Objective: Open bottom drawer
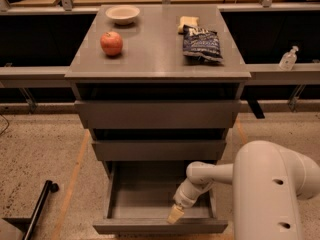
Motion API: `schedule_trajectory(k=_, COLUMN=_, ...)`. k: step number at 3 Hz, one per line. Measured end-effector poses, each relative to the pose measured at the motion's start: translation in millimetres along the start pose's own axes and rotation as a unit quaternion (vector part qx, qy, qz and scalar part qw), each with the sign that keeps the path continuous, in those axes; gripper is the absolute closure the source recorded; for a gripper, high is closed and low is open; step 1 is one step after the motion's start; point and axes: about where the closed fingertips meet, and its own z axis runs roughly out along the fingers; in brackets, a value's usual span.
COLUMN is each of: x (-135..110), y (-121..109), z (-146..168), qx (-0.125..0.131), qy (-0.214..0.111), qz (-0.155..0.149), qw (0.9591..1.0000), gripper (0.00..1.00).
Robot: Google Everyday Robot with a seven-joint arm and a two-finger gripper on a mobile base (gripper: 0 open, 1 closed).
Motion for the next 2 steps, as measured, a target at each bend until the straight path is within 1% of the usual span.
schedule_trajectory(k=1, x=-3.4, y=1.4, z=-5.5, qx=0.003, qy=0.0, qz=-0.005, qw=1.0, gripper=0.0)
schedule_trajectory(k=2, x=-3.2, y=1.5, z=-5.0, qx=0.003, qy=0.0, qz=-0.004, qw=1.0, gripper=0.0)
